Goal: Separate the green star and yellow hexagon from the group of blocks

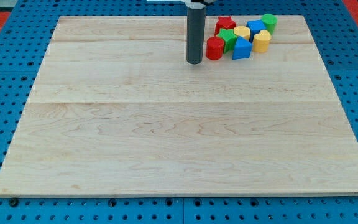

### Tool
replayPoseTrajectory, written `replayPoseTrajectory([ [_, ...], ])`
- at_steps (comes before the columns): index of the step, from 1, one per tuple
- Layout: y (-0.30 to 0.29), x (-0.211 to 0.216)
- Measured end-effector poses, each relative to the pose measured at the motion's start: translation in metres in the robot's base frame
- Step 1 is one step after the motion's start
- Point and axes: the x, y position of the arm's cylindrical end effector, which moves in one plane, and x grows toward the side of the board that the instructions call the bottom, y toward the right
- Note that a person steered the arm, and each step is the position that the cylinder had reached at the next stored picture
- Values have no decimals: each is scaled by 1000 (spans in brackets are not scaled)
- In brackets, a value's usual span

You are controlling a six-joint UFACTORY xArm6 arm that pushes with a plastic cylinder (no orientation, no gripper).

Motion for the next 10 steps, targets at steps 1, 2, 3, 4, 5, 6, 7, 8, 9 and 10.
replayPoseTrajectory([
  [1, 0, 0],
  [2, -2, 0],
  [3, 6, 0],
  [4, 58, 3],
  [5, 116, 20],
  [6, 204, -19],
  [7, 237, -94],
  [8, 262, -143],
  [9, 230, -134],
  [10, 183, -131],
])
